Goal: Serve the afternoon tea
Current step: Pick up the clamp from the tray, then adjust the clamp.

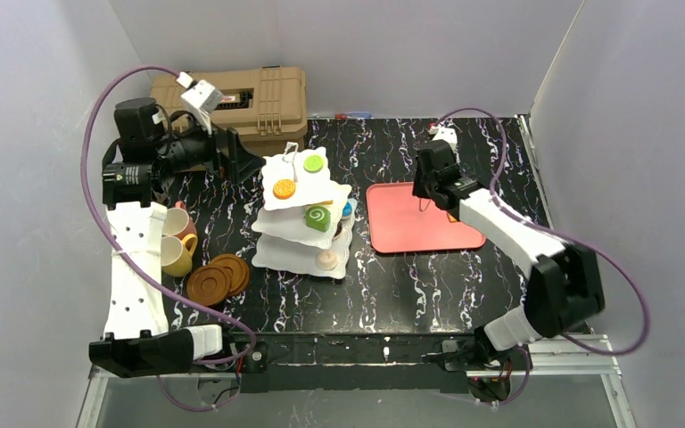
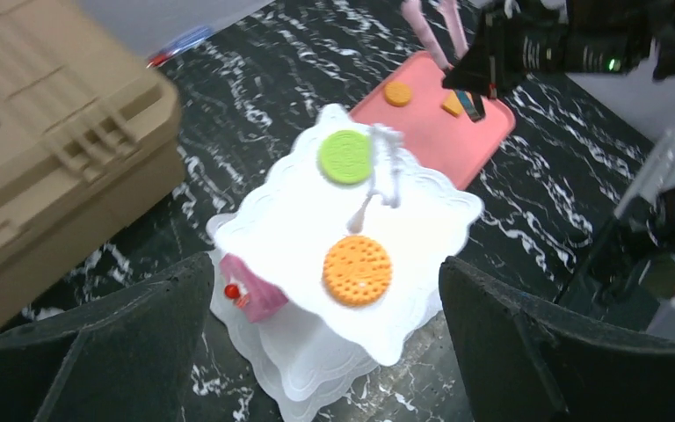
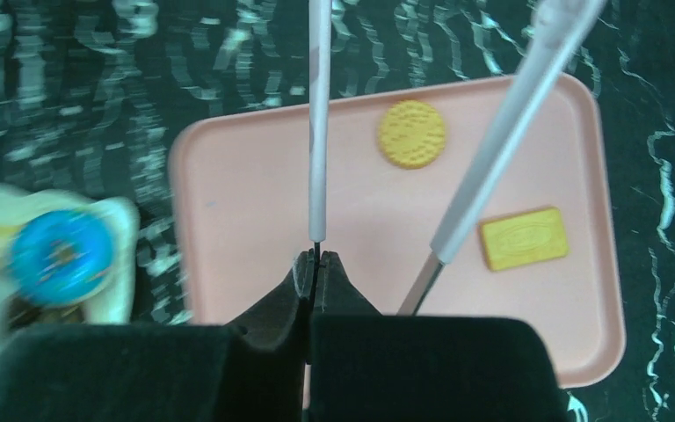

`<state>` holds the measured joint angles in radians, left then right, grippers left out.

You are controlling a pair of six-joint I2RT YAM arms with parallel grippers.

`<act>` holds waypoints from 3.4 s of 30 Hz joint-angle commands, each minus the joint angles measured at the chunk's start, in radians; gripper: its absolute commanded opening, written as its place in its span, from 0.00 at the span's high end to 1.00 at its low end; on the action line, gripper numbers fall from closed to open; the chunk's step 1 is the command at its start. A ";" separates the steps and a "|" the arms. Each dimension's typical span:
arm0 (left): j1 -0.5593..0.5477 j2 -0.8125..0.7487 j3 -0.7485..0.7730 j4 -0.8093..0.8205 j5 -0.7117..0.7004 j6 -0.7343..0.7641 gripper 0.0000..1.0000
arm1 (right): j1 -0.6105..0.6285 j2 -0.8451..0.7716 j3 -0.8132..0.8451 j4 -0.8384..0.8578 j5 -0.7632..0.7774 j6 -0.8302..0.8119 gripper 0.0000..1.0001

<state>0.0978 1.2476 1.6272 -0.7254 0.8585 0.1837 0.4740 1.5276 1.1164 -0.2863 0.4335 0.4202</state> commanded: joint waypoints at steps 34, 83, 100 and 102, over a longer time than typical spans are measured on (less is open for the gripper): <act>-0.823 -0.223 -0.365 0.418 -0.296 1.593 0.03 | 0.094 -0.205 0.570 -0.565 -1.139 -0.191 0.99; -0.937 -0.088 -0.190 0.604 -0.714 0.542 1.00 | 0.238 -0.655 0.349 -0.014 -0.287 -0.036 0.02; -0.973 -0.043 -0.152 0.659 -0.776 0.399 1.00 | 0.237 -0.475 0.192 0.361 -0.507 0.164 0.02; -0.975 -0.044 -0.154 0.659 -0.776 0.403 1.00 | 0.238 -0.454 0.190 0.388 -0.511 0.179 0.02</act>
<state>-0.8673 1.2213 1.4494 -0.1036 0.0883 0.6056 0.7109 1.0698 1.2865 -0.0753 -0.0437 0.5571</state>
